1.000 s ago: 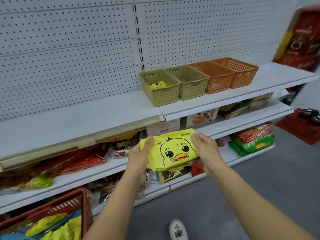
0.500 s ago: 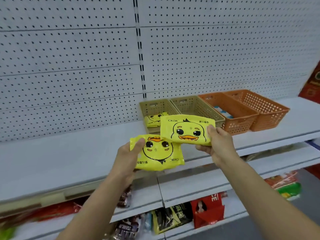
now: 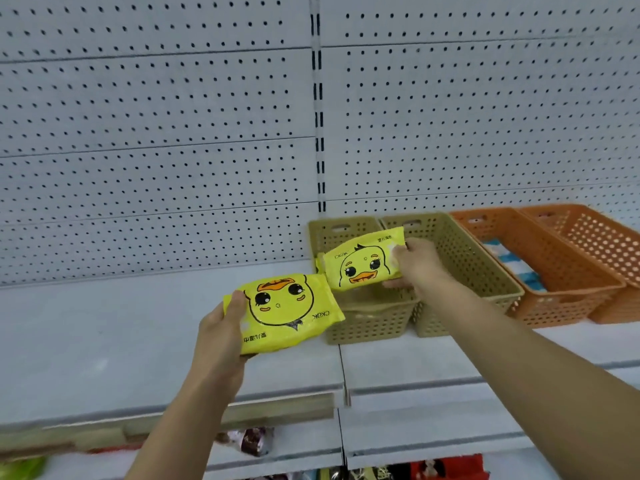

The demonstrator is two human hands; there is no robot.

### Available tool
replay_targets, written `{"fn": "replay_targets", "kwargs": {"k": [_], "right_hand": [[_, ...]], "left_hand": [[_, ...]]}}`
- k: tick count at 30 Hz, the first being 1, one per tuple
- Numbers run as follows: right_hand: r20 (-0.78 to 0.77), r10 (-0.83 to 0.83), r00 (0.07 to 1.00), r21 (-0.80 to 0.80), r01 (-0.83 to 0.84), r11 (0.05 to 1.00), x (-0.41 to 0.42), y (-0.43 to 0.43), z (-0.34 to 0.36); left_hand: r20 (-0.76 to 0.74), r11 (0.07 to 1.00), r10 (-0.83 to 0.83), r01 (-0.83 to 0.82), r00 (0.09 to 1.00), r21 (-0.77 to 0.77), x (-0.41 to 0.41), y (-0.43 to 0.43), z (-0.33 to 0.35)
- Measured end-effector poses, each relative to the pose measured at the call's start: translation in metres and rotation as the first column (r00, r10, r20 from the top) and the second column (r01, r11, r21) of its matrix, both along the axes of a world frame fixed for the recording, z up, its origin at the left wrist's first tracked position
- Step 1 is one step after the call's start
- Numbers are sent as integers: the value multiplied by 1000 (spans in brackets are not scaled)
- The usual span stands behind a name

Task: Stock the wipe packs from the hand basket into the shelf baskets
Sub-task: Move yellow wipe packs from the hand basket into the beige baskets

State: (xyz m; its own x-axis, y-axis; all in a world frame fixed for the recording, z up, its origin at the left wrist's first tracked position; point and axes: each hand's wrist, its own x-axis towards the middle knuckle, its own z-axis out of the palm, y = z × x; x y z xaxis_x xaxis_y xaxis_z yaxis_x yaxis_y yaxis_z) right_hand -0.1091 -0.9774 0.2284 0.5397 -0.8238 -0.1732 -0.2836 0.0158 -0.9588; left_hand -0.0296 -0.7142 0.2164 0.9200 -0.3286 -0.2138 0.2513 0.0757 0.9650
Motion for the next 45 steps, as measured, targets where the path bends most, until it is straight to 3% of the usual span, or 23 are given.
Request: {"fn": "replay_targets", "kwargs": {"k": [9,13,16,19,20,23,24,26,28,29,30,32,33,34,36,37,41,45], "right_hand": [[-343,109,933,-39,-130,991,62,-28,-27],[-588,195,785,-172,-357,918,69,-30,-29],[-690,179,701,-317,-515,797,66,-26,-37],[-812,28,583,-508,-730,458,62,-27,-50],[-853,36,521,-467,-791,395,62,-28,-52],[-948,226,226,-117,-903,414,62,-28,-57],[-951,264,160,-40,-912,407,62,-29,-59],[-947,298,117,12,-918,397,63,-31,-59],[-934,333,129,15,-917,398,63,-33,-55],[-908,373,191,-12,-902,431,63,-34,-51],[-848,431,310,-60,-862,503,62,-35,-46],[-574,489,656,-171,-681,712,60,-37,-30],[-401,469,787,-217,-579,786,58,-37,-20],[-248,460,853,-251,-515,820,56,-38,-8],[-80,538,839,-307,-534,788,55,-41,14],[-82,608,789,-317,-599,735,57,-42,24],[-370,711,597,-272,-802,532,67,-51,39],[-297,739,604,-199,-796,571,65,-63,32]], "left_hand": [[-57,991,128,-130,990,-38,33,-22,3],[-70,988,146,-150,987,-45,41,-31,1],[-77,987,148,-152,986,-56,46,-35,0],[-80,986,152,-157,985,-62,49,-38,-1],[-82,985,153,-158,985,-65,50,-39,-2],[-94,984,152,-159,984,-75,53,-44,-2],[-97,984,151,-159,984,-76,54,-46,-2],[-101,985,145,-153,984,-78,55,-52,-1],[-101,990,116,-123,988,-72,56,-59,0],[-98,992,96,-103,990,-67,56,-63,1],[-91,995,74,-80,993,-62,56,-67,2],[-64,998,25,-29,998,-53,57,-75,2],[-50,999,-1,-1,999,-45,57,-80,2],[-35,999,-29,27,999,-33,57,-85,3],[-16,995,-95,95,995,-4,57,-99,5],[-15,992,-125,125,992,16,57,-106,6],[42,973,-219,215,975,80,60,-138,10],[178,950,-283,250,942,187,65,-150,9]]}}
